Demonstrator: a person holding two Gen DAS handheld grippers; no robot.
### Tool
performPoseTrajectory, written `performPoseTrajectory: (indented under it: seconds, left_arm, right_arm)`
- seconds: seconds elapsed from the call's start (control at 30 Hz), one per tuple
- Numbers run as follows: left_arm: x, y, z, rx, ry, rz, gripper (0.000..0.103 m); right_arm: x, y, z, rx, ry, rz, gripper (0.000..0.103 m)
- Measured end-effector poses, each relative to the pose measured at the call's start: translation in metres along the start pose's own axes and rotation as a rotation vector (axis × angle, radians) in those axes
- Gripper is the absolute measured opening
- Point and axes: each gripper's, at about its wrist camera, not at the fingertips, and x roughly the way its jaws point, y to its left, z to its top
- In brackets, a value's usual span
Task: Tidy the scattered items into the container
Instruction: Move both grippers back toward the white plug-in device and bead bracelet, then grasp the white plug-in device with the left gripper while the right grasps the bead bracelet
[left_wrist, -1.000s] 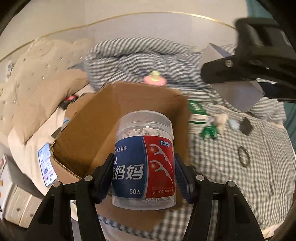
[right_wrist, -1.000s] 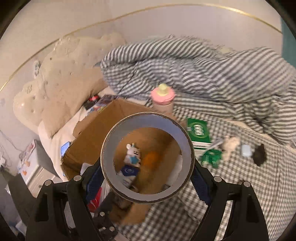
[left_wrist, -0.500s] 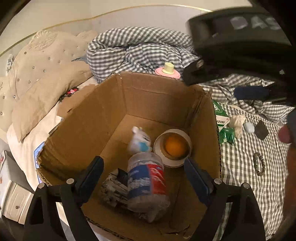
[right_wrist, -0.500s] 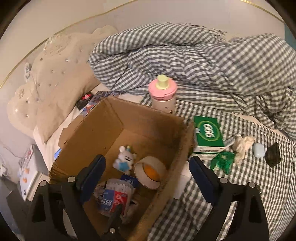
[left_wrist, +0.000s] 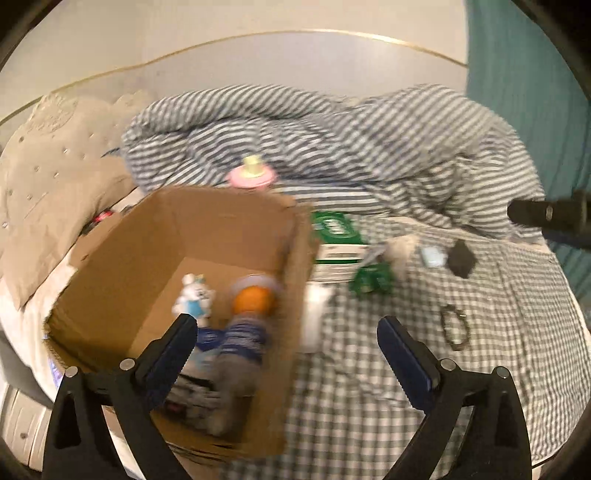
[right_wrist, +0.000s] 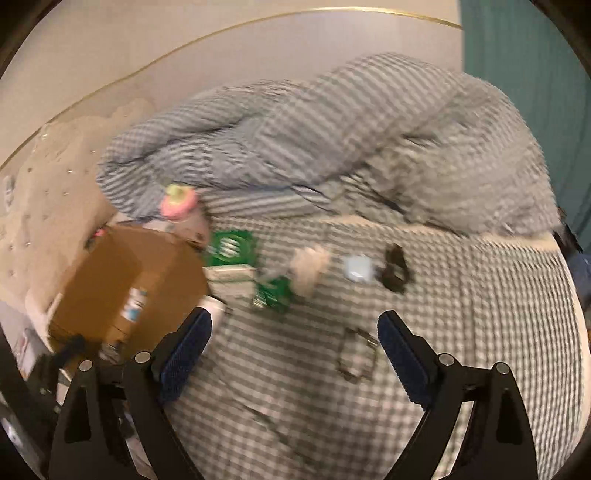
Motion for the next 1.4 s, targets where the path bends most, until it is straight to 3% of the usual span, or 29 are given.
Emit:
performPoseTrajectory:
  seconds: [0.2, 0.4, 0.93, 1.2, 1.4]
  left_arm:
    - [0.022, -0.061, -0.026, 0.083, 0.044, -0.060, 0.100]
    - [0.064, -0.098, -0.051, 0.184, 0.097, -0.034, 0.100]
    - [0.169, -0.085, -0.052, 0.183, 0.159, 0.076, 0.100]
    - [0.195, -0.090, -0.055, 0.206, 0.121, 0.271, 0.103]
    - [0.212, -0.083, -0.047, 0.155, 0.156, 0.268, 0.103]
  right_arm:
    - [0.029, -0.053, -0.049, 0.050, 0.111, -0.035, 0.092]
    - [0.067, -0.066, -0.079, 0.053, 0.202, -0.002, 0.092]
    - [0.172, -0.071, -0.082, 0.052, 0.336, -0.017, 0.092]
    - [0.207, -0.060, -0.081, 0.013, 0.358, -0.052, 0.093]
    - [0.214, -0.055, -0.080, -0.003, 0.349, -0.077, 0.093]
